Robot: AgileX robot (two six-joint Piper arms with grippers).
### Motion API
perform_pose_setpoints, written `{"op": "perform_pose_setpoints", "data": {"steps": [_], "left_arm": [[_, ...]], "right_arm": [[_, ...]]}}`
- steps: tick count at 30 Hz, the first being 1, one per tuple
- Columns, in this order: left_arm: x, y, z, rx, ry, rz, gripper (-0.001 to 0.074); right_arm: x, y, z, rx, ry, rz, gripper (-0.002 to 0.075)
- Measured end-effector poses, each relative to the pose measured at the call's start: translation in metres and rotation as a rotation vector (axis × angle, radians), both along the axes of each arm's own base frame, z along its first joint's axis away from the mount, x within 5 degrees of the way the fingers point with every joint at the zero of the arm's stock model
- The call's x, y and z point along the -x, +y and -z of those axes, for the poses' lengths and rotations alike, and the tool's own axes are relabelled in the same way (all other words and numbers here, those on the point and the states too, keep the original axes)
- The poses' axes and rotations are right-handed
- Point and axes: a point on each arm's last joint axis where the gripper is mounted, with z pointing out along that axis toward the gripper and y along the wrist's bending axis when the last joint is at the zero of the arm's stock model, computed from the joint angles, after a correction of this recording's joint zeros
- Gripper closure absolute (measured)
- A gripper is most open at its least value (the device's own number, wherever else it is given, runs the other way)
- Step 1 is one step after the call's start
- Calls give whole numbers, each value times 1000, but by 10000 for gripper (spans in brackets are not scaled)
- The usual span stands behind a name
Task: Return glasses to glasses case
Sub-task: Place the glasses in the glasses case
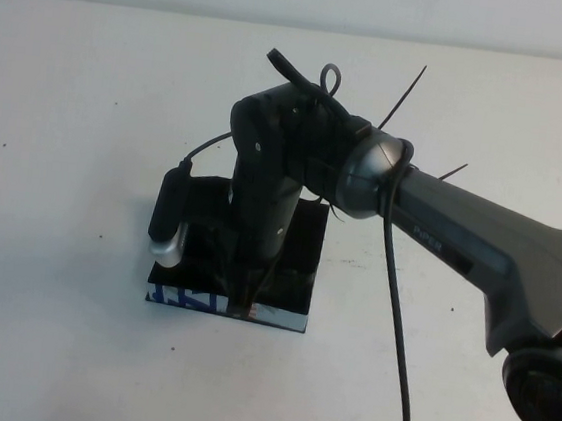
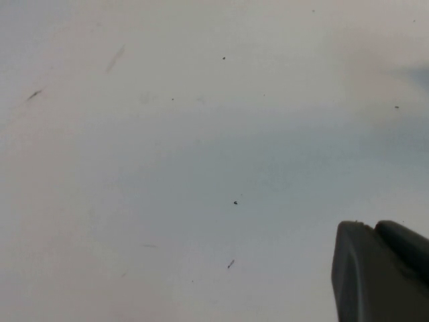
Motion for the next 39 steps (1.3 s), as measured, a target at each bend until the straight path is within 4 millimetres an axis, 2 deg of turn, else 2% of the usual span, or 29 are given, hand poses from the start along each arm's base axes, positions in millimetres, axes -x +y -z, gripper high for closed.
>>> {"op": "perform_pose_setpoints", "data": {"steps": [16,23,39], "left_arm": [[0,0,0,0,0,0,739],[0,0,0,0,0,0,739],[0,0,0,0,0,0,739]], "right_arm": [[-4,1,-7,-2,-36,-4,568],[-4,1,-8,-2,-39,-4,684],[-2,3,-8,-31,-9,8,685]]}}
